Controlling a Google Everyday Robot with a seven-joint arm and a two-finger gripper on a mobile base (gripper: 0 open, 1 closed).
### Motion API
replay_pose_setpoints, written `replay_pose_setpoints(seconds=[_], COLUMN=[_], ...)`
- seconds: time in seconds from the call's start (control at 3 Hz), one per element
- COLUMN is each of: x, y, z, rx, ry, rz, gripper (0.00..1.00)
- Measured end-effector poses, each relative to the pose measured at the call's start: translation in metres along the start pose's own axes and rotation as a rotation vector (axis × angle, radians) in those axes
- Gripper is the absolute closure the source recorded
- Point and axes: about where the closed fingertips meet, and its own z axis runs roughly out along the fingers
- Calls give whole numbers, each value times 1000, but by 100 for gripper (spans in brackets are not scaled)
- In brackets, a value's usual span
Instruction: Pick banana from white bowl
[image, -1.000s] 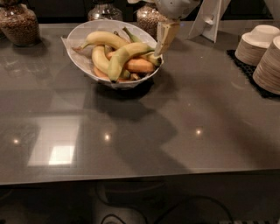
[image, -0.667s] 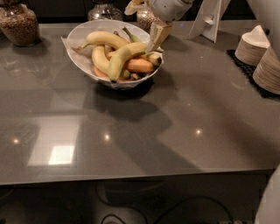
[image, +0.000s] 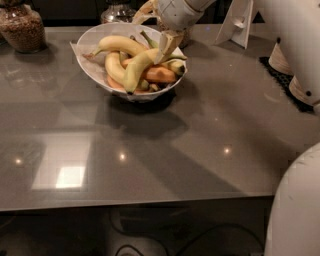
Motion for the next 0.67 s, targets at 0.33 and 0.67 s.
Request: replay_pose_setpoints(seconds=[0.33, 0.67], x=[-4, -8], y=[-4, -3], z=[16, 29], rx=[-10, -27], ry=[-30, -53], rz=[-8, -11], gripper=[35, 38])
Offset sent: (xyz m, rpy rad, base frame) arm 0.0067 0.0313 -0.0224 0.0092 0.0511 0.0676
